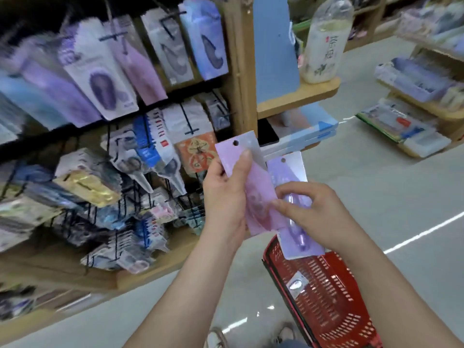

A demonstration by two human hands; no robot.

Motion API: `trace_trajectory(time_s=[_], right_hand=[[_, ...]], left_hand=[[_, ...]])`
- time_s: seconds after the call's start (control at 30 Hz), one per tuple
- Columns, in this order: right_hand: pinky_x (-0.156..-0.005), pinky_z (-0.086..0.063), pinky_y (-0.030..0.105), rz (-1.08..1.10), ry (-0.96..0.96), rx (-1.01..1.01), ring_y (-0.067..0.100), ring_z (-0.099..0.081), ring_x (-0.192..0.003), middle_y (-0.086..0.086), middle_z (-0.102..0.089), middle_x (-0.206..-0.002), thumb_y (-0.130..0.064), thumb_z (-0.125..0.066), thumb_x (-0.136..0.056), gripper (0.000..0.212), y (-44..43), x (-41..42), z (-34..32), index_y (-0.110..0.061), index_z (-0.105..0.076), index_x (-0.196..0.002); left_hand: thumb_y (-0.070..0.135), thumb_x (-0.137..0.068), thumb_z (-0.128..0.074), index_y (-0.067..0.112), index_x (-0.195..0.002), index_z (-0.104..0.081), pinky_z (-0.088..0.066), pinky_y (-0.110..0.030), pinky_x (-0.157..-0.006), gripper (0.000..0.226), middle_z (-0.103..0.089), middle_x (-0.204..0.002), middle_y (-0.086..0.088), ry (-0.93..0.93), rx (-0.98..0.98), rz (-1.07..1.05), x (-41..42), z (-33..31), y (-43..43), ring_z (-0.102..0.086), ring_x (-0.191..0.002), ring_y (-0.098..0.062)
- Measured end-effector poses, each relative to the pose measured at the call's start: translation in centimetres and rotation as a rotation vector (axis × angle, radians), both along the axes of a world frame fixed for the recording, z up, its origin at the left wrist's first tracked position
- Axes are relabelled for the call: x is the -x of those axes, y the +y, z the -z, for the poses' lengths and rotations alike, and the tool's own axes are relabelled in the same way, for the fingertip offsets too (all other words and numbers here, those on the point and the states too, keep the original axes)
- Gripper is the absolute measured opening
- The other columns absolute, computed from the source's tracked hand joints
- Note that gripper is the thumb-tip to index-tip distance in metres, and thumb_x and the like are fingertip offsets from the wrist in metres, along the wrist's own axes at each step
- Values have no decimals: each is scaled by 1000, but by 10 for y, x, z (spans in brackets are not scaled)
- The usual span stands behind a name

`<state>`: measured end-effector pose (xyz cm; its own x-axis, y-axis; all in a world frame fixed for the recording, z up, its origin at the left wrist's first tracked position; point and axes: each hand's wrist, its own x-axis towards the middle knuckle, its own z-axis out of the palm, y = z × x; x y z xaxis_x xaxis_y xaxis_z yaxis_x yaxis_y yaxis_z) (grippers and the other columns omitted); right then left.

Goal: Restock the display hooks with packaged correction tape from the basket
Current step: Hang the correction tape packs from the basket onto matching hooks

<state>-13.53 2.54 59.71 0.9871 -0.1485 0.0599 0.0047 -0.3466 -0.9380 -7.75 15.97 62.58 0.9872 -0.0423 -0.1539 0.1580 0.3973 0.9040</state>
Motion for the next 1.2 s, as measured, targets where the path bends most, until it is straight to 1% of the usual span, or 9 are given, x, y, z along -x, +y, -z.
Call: trace_trajectory(time_s=[0.07, 0.2, 0.33, 0.5, 0.67, 0.83, 0.93, 1.07, 1.2], right_hand=[[-72, -38, 4, -23, -54, 75, -10, -57, -77, -30, -63, -78, -17, -79, -81, 31, 20, -8, -5, -41, -63, -69], [-80, -43, 16, -38, -133, 198, 3, -55, -89, -6, -56, -94, -27, -79, -81, 31, 66, -23, -12, -52, -63, -72], [-76, -39, 11, -53, -218, 226, -7, -53, -90, -13, -52, -93, -27, -78, -82, 37, 115, -34, -20, -57, -61, -70], [-75, -45, 33, -35, -198, 290, 13, -57, -86, -3, -52, -97, -34, -71, -86, 33, 172, -42, -27, -58, -58, -68], [-74, -36, 1, -21, -156, 172, -12, -53, -90, -4, -60, -96, -30, -74, -85, 29, 203, -46, -33, -53, -62, -72], [-75, -38, 1, 24, -111, 54, -6, -57, -99, -14, -67, -102, -28, -68, -92, 17, 203, -63, -33, -42, -68, -82], [-85, -40, 14, 100, -75, -5, 4, -59, -107, -10, -68, -111, -34, -65, -93, 8, 196, -83, -30, -31, -72, -93], [-75, -39, 4, 110, -102, -58, -14, -57, -86, -32, -67, -86, -30, -60, -98, 20, 184, -110, -35, -32, -68, -80], [-72, -39, 3, 104, -106, -92, -13, -57, -80, -22, -68, -90, -29, -58, -99, 20, 169, -139, -30, -27, -69, -82]], left_hand=[[27, -84, -70, 20, -83, -65, -49, -28, -64, 9, -65, -72, 2, -44, -40, -31, 0, -13, 25, -59, -64, -13], [33, -71, -74, 18, -76, -71, -45, -37, -71, 16, -66, -79, -8, -138, -109, -53, -7, -39, 85, -58, -74, -21], [15, -84, -70, 14, -75, -70, -42, -22, -55, 9, -63, -59, 6, -236, -210, -39, -14, -53, 147, -52, -52, -8], [12, -94, -62, 17, -80, -71, -45, -36, -71, 17, -66, -70, -1, -303, -251, 50, -24, -56, 206, -57, -67, -18], [11, -93, -65, 20, -74, -72, -46, -30, -64, 22, -65, -69, 3, -324, -185, 17, -49, -76, 221, -56, -68, -15], [14, -93, -67, 20, -76, -74, -46, -32, -66, 19, -65, -75, -5, -393, -217, 8, -82, -93, 199, -56, -72, -18], [15, -95, -65, 14, -80, -69, -44, -23, -54, 16, -59, -68, -4, -422, -282, 2, -104, -101, 180, -52, -61, -11], [15, -94, -66, 17, -72, -65, -40, -23, -51, 22, -54, -58, 4, -369, -286, -65, -147, -95, 158, -46, -51, -10], [14, -93, -67, 11, -82, -69, -41, -21, -51, 12, -57, -60, 5, -345, -298, -148, -178, -87, 139, -48, -52, -7]])
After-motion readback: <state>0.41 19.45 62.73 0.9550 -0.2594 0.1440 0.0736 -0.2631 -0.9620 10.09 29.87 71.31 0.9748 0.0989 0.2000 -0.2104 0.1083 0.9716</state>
